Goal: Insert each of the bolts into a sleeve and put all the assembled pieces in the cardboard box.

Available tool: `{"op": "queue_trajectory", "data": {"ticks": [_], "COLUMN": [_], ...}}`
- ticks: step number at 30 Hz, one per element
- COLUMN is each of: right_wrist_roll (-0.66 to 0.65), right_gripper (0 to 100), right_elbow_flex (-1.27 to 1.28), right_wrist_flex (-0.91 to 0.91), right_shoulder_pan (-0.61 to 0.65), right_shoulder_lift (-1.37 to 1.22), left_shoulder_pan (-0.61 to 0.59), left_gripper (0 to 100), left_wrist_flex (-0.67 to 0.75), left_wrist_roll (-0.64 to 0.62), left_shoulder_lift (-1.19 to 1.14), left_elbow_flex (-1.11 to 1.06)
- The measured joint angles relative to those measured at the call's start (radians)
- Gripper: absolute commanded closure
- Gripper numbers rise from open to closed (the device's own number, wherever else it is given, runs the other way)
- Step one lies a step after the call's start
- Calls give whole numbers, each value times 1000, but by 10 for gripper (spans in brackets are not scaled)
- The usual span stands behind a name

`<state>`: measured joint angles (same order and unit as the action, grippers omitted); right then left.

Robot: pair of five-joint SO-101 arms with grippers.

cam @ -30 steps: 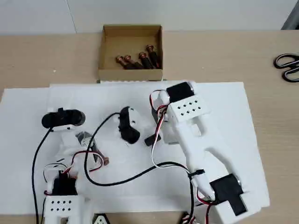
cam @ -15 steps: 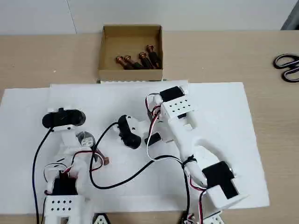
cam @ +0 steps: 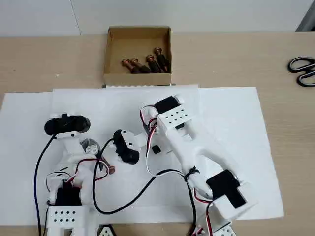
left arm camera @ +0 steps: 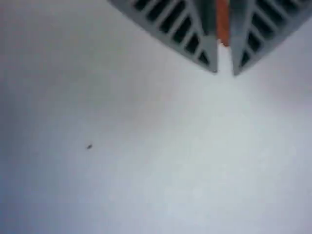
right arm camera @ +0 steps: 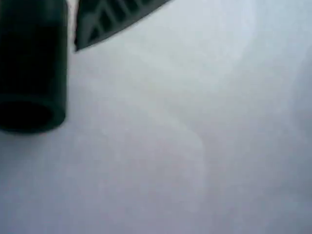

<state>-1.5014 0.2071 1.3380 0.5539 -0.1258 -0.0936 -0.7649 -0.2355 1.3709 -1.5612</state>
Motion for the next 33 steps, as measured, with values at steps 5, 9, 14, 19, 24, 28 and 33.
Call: {"op": "queue_trajectory", "data": {"ticks": [5,9,14,19,24,28,33], "right_wrist_roll": [0,0,0,0,58,147,287], "right_gripper": [841,884,984,984,984,985,985], "right_elbow_flex": [0,0,-18,-20,-48,-117,-226], "right_wrist_flex": [0,-6,-11,-31,-28,-9,48], "right_shoulder_pan": [2,2,-2,-5,-17,-31,-66], "right_shoulder_lift": [-44,-66,-106,-129,-141,-160,-163], "left_shoulder_pan": [0,0,0,0,0,0,0], "left_gripper": [995,995,995,995,995,995,995], "left_wrist_flex": [0,0,0,0,0,0,0], "left_wrist_roll": [0,0,0,0,0,0,0], "left_shoulder_lift": [0,0,0,0,0,0,0], "left_elbow_flex": [0,0,0,0,0,0,0]}}
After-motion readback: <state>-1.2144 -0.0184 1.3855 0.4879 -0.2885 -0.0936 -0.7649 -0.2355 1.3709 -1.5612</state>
